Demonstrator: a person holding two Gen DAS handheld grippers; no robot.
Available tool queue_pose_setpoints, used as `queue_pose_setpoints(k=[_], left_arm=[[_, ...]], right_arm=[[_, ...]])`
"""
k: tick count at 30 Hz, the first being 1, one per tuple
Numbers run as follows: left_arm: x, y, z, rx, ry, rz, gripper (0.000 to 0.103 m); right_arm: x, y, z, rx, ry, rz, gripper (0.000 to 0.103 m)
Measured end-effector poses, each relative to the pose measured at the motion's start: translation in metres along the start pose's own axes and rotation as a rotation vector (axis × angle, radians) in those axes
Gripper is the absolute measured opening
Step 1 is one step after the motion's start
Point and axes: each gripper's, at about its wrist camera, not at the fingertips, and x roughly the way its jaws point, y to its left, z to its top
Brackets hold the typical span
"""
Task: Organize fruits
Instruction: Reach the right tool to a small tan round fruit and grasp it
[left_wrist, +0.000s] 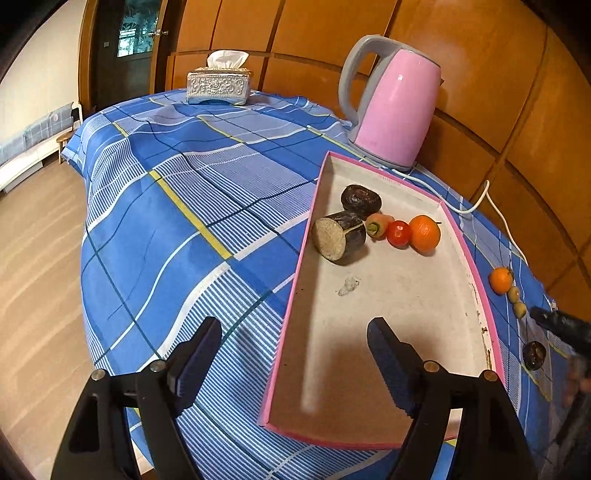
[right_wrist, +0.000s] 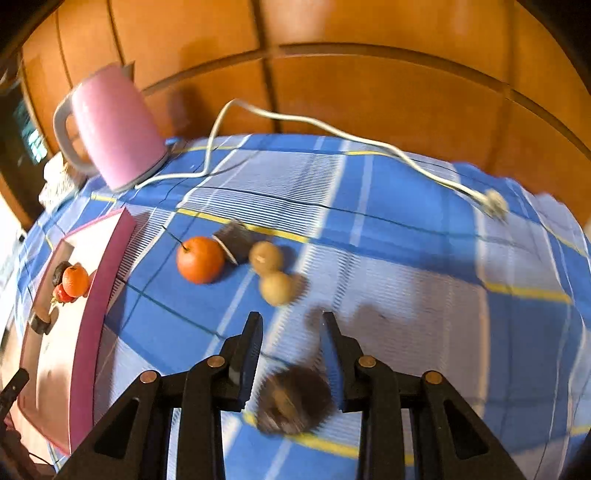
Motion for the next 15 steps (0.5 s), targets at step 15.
queue_pose_setpoints(k=[15], left_arm=[[0.004, 0.003, 0.0, -0.003, 0.015, 0.003, 0.082]], right_arm=[[0.044, 0.008, 0.013, -0.07, 0.098, -0.055, 0.025]])
